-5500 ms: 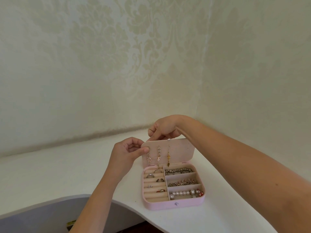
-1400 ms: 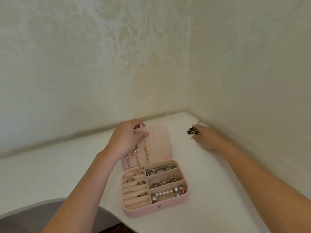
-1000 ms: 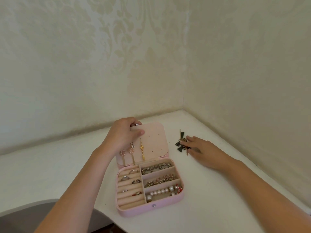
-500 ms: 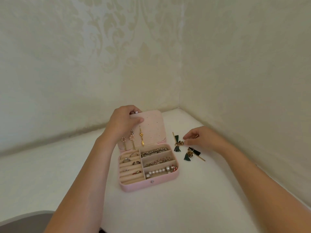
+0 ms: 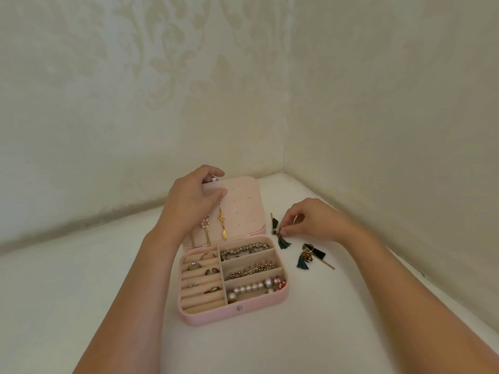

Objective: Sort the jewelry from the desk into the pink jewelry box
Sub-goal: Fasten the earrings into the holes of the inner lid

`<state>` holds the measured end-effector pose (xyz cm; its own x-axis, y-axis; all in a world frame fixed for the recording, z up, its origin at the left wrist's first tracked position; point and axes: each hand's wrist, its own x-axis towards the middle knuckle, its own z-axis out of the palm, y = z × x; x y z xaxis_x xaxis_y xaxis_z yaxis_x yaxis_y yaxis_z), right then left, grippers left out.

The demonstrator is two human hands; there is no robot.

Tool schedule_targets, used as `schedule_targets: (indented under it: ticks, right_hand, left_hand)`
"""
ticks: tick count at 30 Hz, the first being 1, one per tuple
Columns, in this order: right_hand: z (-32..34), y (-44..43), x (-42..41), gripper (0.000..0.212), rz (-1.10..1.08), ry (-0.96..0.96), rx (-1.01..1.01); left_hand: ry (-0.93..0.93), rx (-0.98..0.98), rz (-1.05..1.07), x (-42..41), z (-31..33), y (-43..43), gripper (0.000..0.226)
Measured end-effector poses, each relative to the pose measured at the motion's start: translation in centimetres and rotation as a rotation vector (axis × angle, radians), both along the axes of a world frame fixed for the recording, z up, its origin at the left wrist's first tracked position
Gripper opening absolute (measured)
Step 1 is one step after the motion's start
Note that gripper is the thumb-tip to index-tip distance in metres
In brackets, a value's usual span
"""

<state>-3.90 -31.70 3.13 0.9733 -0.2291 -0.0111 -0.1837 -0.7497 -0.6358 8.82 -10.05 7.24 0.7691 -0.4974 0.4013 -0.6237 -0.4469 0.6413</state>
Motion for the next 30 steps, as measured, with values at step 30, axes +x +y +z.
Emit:
schedule_targets:
  ticks: [30]
  right_hand:
    - [8.3,5.9,4.1,0.012,0.061,-0.06,0.558]
  left_hand:
    - [-0.198,0.024,-0.186,-0.5,0.0,0.6,0.031]
